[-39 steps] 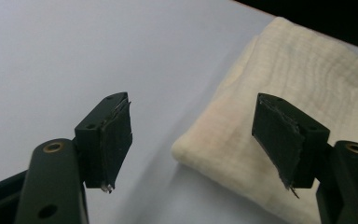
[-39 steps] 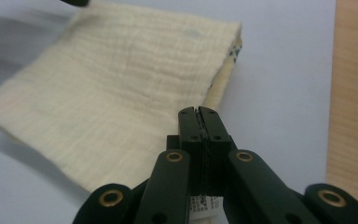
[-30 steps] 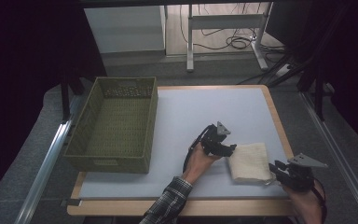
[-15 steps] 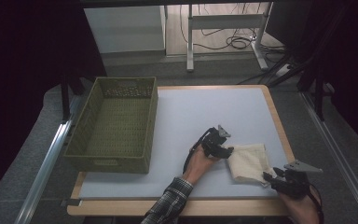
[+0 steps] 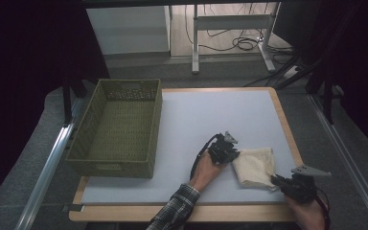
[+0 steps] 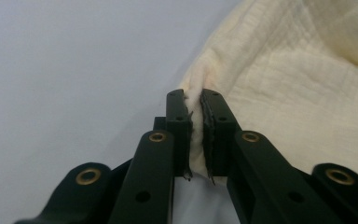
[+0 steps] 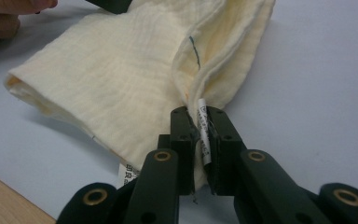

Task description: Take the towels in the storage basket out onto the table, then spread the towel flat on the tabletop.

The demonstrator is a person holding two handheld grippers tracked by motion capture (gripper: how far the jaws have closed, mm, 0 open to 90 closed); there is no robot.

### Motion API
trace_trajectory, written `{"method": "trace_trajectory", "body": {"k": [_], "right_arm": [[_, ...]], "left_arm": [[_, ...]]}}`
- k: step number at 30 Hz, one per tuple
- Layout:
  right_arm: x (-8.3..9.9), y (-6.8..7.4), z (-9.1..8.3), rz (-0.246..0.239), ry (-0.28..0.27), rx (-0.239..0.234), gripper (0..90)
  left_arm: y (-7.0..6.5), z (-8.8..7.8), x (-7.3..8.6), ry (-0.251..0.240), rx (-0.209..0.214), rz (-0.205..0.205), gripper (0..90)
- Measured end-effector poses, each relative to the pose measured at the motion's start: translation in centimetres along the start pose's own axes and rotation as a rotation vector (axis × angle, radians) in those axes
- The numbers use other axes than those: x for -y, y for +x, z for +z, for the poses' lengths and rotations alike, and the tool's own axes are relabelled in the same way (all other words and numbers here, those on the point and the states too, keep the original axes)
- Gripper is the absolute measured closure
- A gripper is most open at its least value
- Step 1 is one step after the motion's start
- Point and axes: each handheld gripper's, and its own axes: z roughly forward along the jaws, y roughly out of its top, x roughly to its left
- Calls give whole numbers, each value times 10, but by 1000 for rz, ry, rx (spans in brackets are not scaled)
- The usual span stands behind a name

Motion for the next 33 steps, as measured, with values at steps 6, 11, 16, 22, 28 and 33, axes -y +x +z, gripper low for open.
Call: {"method": "trace_trajectory", "body": {"k": [6, 11, 16, 22, 28, 33], "right_arm": [[-2, -1, -2, 22, -17, -30, 831], [-6, 2, -4, 14, -31, -49, 831], [-14, 7, -7, -3, -55, -60, 830], [-21, 11, -7, -11, -70, -77, 830], [-27, 17, -4, -15, -77, -97, 829], [-31, 21, -1, -15, -82, -115, 829]], "left_arm": [[-2, -5, -5, -18, -34, 18, 838], [0, -13, -7, -28, -51, 31, 836], [1, -22, -9, -38, -63, 38, 833], [4, -36, -11, -41, -82, 58, 831], [8, -48, -10, -46, -96, 65, 829], [11, -56, -10, -45, -107, 64, 828]]}}
